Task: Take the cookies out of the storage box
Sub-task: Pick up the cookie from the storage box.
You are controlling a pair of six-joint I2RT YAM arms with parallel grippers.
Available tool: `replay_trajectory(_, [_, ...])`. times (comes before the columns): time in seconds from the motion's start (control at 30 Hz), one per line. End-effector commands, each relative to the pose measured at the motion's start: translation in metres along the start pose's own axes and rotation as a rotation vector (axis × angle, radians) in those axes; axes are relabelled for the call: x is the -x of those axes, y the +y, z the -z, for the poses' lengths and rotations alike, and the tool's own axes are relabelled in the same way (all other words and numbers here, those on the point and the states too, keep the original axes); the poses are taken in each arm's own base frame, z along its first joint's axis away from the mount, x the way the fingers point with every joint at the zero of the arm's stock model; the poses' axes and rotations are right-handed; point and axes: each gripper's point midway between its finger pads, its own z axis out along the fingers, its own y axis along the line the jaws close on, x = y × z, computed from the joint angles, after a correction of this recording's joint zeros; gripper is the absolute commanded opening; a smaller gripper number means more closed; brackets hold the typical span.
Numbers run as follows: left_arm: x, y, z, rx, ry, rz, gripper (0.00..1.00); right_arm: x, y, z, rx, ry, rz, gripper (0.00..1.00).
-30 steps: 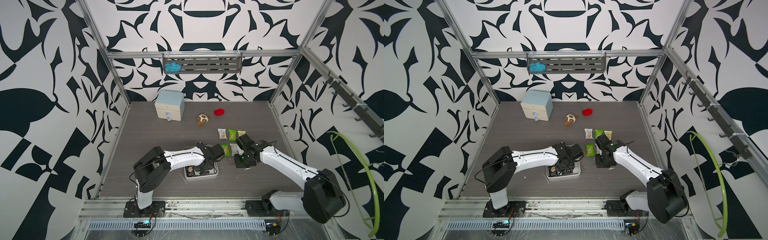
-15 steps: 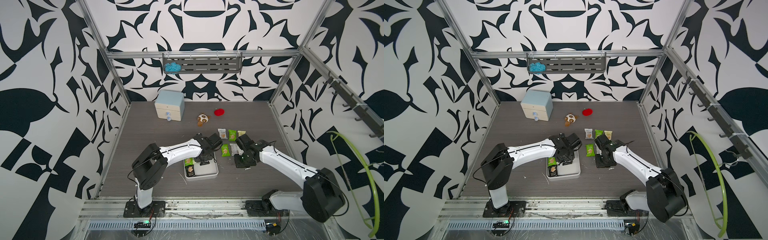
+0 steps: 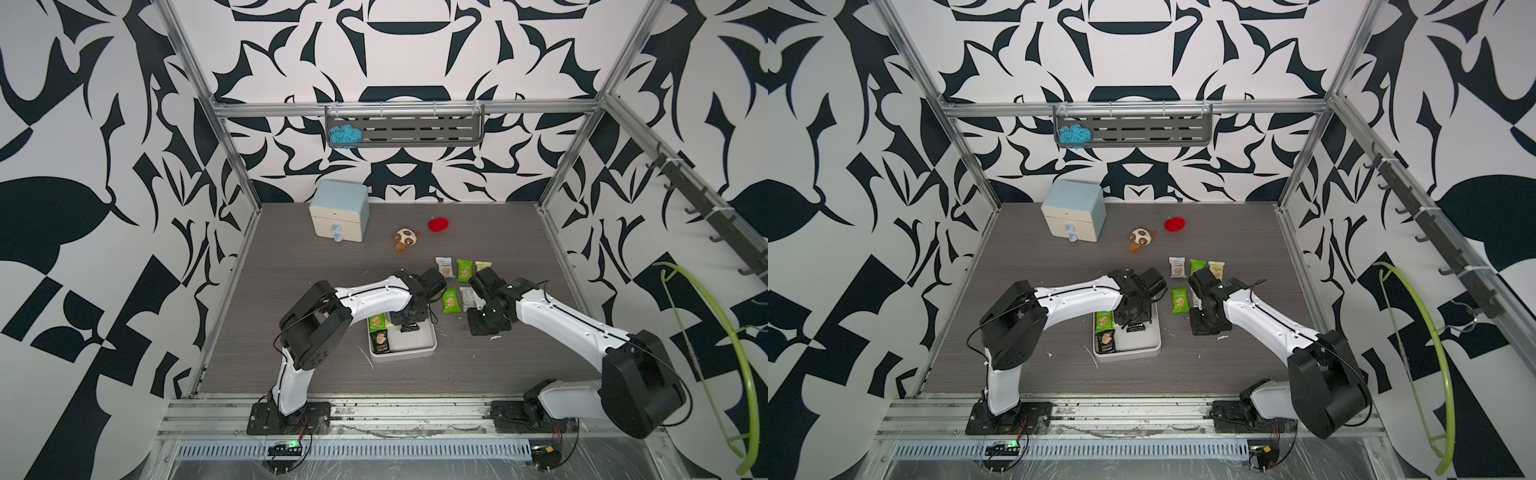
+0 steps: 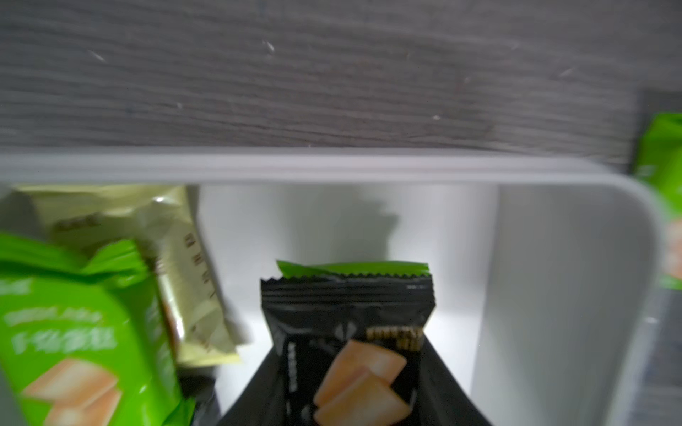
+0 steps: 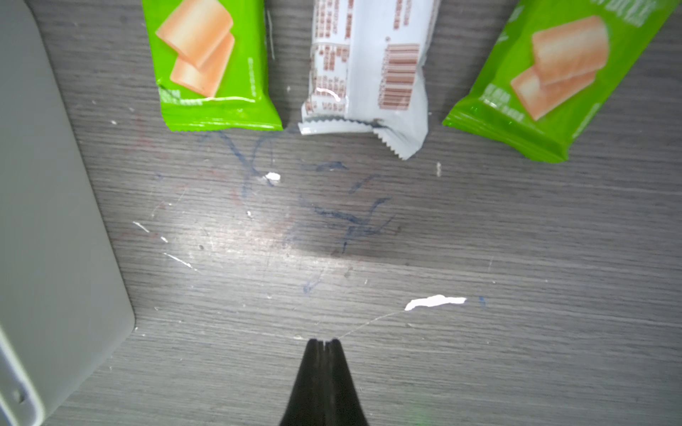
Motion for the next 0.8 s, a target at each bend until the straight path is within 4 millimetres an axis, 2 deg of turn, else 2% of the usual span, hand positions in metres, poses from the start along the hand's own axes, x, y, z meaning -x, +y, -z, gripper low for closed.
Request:
replay_trajectory(0.0, [0.004,-0.008,0.000,-0.004,0.006,-0.033,0.46,0.006,-0.001,0.009,-0.002,-0.034,0.002,0.03])
replay_trajectory(0.4, [0.002,-0.006,0.001,0.001,0.020,-0.035,0.60,0.007,0.000,0.007,0.000,-0.025,0.003,0.03])
replay_trajectory(0.6, [0.006,-0.009,0.007,-0.016,0.006,-0.037,0.49,0.005,0.000,0.003,0.001,-0.016,0.001,0.03])
replay_trajectory(0.77, [0.008,-0.013,0.009,-0.024,0.004,-0.041,0.44,0.005,0.000,0.005,0.002,-0.021,0.000,0.03])
